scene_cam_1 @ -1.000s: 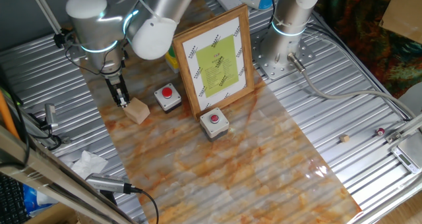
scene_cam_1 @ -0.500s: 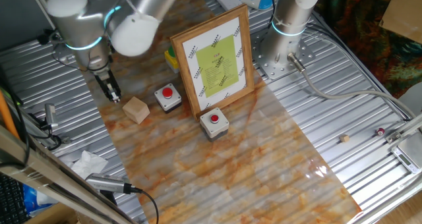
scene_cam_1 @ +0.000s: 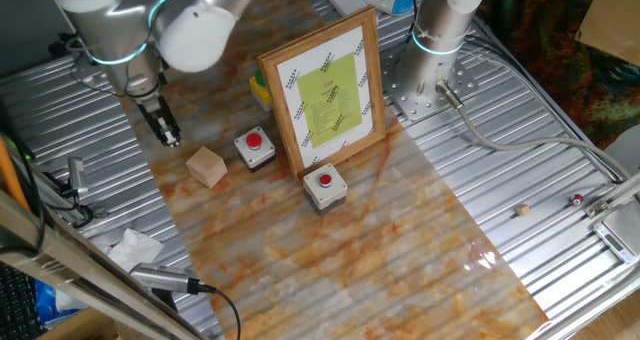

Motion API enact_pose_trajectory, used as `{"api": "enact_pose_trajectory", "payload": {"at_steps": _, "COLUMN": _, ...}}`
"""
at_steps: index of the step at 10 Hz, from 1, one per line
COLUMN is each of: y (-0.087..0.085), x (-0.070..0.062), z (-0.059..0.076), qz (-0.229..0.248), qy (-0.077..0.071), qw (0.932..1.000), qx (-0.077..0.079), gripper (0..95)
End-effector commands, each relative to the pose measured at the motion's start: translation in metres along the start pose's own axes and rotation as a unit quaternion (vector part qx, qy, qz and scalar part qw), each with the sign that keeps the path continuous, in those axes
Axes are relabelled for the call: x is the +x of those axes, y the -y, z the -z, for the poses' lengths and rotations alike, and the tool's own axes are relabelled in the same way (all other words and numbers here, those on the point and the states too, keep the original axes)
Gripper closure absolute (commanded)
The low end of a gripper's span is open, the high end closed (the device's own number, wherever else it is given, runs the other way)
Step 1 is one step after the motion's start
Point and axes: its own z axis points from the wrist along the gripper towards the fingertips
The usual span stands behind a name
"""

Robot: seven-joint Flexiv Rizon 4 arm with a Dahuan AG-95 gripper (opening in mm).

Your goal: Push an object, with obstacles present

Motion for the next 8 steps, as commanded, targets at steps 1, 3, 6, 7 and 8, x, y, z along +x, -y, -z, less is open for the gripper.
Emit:
{"api": "enact_pose_trajectory", "payload": {"at_steps": 1, "y": 0.001, "x": 0.011, "z": 0.002, "qz": 0.006, "qy": 0.005, "qw": 0.9999, "qx": 0.007, "gripper": 95.0}}
{"api": "enact_pose_trajectory", "payload": {"at_steps": 3, "y": -0.001, "x": 0.026, "z": 0.001, "qz": 0.009, "qy": 0.004, "qw": 0.9999, "qx": 0.014, "gripper": 95.0}}
{"api": "enact_pose_trajectory", "payload": {"at_steps": 6, "y": -0.010, "x": 0.052, "z": -0.004, "qz": 0.008, "qy": 0.001, "qw": 0.9997, "qx": 0.023, "gripper": 95.0}}
{"api": "enact_pose_trajectory", "payload": {"at_steps": 7, "y": -0.010, "x": 0.057, "z": -0.004, "qz": 0.008, "qy": -0.001, "qw": 0.9997, "qx": 0.023, "gripper": 95.0}}
{"api": "enact_pose_trajectory", "payload": {"at_steps": 8, "y": -0.009, "x": 0.063, "z": -0.004, "qz": 0.006, "qy": -0.003, "qw": 0.9998, "qx": 0.020, "gripper": 95.0}}
